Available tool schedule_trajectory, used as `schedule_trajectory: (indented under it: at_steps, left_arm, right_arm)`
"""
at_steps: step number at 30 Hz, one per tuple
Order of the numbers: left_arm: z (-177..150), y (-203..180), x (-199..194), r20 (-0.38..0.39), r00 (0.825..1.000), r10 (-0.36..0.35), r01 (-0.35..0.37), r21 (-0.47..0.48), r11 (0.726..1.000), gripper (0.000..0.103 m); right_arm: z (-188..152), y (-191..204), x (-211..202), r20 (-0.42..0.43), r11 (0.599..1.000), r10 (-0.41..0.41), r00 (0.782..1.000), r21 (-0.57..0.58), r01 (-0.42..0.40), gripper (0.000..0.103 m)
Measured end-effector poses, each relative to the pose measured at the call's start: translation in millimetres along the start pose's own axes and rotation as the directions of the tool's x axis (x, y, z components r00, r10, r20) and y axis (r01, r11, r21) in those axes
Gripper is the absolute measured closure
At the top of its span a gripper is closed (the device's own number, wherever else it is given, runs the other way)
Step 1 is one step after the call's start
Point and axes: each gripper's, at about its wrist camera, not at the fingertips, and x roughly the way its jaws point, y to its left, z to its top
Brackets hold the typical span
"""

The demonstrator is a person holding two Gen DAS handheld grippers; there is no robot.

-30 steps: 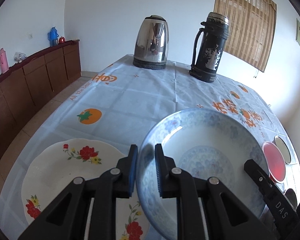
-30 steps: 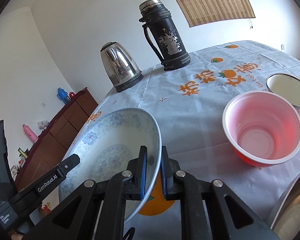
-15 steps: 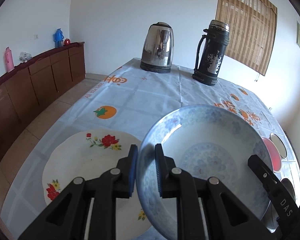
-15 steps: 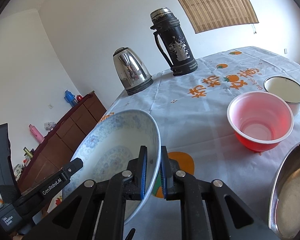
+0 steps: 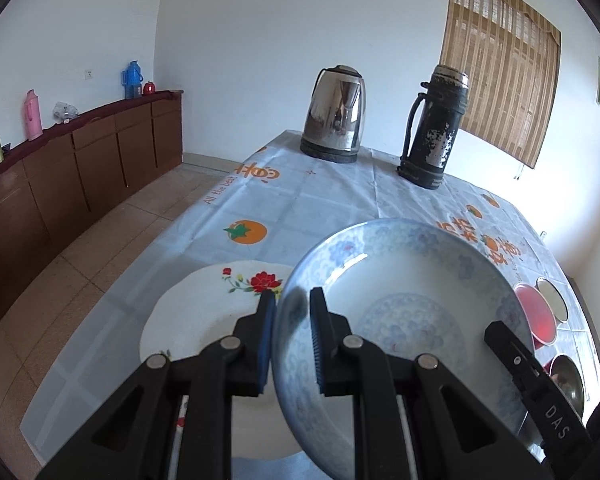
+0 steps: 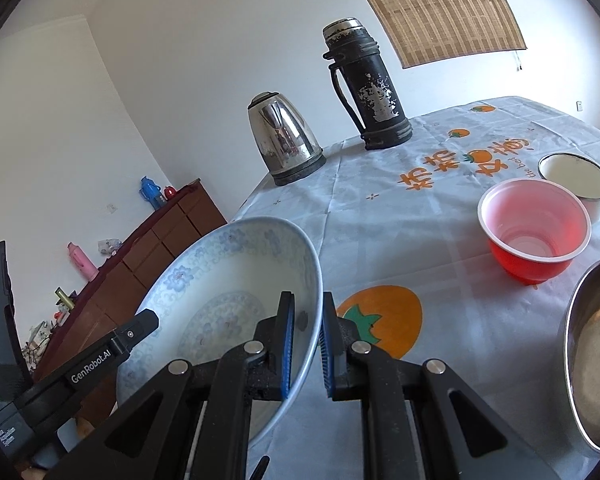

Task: Organize plates and bowls
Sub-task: 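Carry the blue-patterned plate over the stacked plates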

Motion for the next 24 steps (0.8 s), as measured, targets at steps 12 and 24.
schedule_trajectory:
  at_steps: [12,24]
  left_arm:
    - [-4,34,-16,0.02,0.999,0.041,-0.041,-0.035,0.999,0.089]
    - [-5,57,-22,0.029,0.997,0.065,-0.063,-0.066,0.996,0.089]
  right_arm:
    - [-16,34,0,-0.02,0.999,0.043,0.999,-0.024,-0.043,0.09]
    - [-27,59,5,-0.035,0.997,0.066,0.997,-0.047,-0.068,0.09]
